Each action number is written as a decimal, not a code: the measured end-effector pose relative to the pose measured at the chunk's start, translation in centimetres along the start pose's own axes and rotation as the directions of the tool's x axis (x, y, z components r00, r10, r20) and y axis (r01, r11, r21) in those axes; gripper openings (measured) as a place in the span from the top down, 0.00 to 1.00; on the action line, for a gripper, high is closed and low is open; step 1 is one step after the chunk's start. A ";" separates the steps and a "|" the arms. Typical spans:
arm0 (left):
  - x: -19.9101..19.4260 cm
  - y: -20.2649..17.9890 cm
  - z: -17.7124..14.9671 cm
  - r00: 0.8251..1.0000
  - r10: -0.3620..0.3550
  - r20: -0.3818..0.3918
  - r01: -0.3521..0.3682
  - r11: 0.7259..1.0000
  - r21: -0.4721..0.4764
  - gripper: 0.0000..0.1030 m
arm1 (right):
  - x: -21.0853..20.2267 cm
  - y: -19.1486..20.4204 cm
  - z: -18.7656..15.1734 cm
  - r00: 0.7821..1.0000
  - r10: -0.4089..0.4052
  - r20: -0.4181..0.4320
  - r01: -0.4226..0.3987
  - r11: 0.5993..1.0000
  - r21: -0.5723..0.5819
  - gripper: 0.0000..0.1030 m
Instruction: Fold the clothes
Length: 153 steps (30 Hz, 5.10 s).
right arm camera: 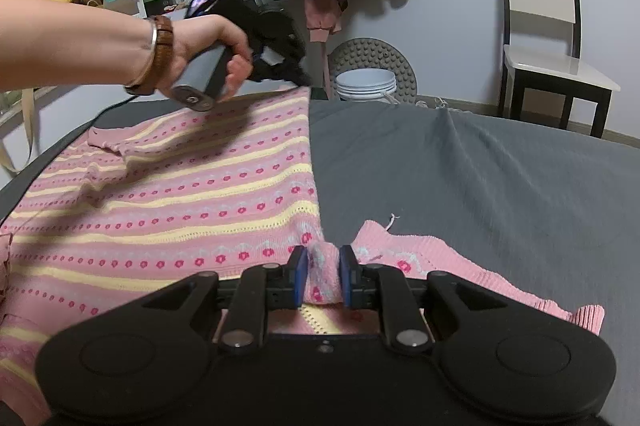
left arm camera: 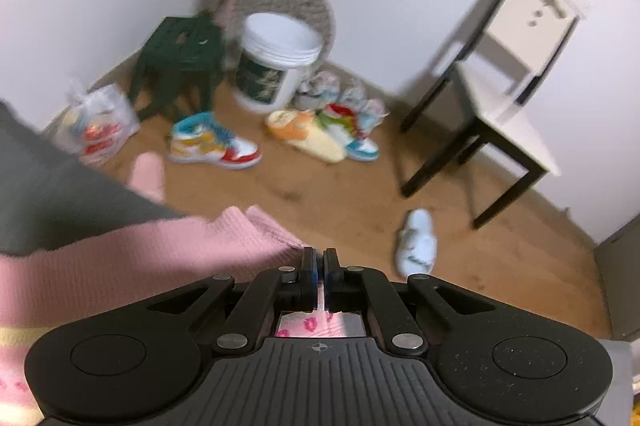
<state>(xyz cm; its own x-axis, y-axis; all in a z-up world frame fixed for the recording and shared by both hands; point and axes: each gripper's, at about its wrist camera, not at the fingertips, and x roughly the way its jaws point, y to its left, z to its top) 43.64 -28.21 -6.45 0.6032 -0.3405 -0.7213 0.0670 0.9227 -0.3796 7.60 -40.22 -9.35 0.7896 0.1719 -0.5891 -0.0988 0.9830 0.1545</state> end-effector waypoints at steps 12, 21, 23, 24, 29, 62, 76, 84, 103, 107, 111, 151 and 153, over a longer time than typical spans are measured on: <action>-1.2 0.3 2.1 0.998 -0.035 -0.058 0.041 0.995 0.096 0.63 | 0.1 0.2 -0.2 1.000 0.002 -0.006 -0.003 1.000 -0.010 0.81; -15.9 11.6 5.1 0.955 0.290 0.064 -0.294 0.896 0.334 0.01 | 0.0 0.7 0.1 1.000 -0.008 -0.018 0.008 0.999 -0.031 0.75; -17.6 14.4 4.3 0.924 0.370 0.097 -0.378 0.839 0.392 0.01 | 0.1 0.9 0.0 1.000 -0.012 -0.020 0.011 0.999 -0.042 0.72; -18.3 15.3 3.9 0.922 0.370 0.115 -0.383 0.823 0.419 0.01 | 0.2 1.0 -0.1 1.000 -0.013 -0.021 0.013 0.999 -0.046 0.72; -16.8 16.0 0.7 0.928 0.357 0.105 -0.342 0.707 0.619 0.01 | 0.3 1.1 0.0 1.000 -0.018 -0.025 0.016 0.999 -0.051 0.70; -11.4 16.5 -1.9 0.882 0.362 0.300 -0.466 0.761 0.451 0.04 | 0.2 0.8 -0.2 0.999 0.018 -0.026 -0.020 0.997 -0.069 0.56; -19.9 34.5 -1.1 0.718 0.681 0.145 -0.678 0.731 -0.074 0.00 | 0.1 0.8 -0.2 0.999 0.026 -0.030 -0.028 0.998 -0.054 0.53; -18.2 37.9 -2.6 0.781 0.613 0.123 -0.584 0.786 -0.203 0.41 | 0.5 0.8 -0.3 0.999 0.030 -0.029 -0.031 0.998 -0.059 0.48; -23.6 14.1 -21.7 0.962 -0.181 0.205 -0.140 0.318 0.938 0.95 | 0.4 1.3 -0.5 0.999 0.027 -0.034 -0.030 0.996 -0.088 0.43; -23.2 14.8 -21.2 0.947 -0.126 0.295 -0.230 0.374 0.898 0.95 | 0.3 1.4 -0.5 0.999 0.024 -0.037 -0.028 0.995 -0.095 0.43; -23.7 22.8 -10.6 0.747 0.266 0.609 -0.611 0.637 0.470 0.95 | 0.3 1.6 -0.4 0.999 0.023 -0.043 -0.027 0.995 -0.097 0.43; -1.2 -1.7 2.3 0.986 0.148 -0.079 -0.112 0.934 0.340 0.30 | 0.0 0.0 0.3 0.996 0.089 -0.024 -0.089 0.996 0.006 0.36; 0.6 -1.5 2.9 0.980 0.183 -0.083 -0.153 0.946 0.286 0.37 | -0.1 -0.1 0.3 0.995 0.092 -0.021 -0.092 0.996 0.010 0.36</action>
<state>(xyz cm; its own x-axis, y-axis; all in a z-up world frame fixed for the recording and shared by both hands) 46.24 -29.30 -4.61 0.5369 -0.1794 -0.8243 0.1989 0.9765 -0.0830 7.75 -40.32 -9.08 0.7640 0.2634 -0.5891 -0.1650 0.9623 0.2164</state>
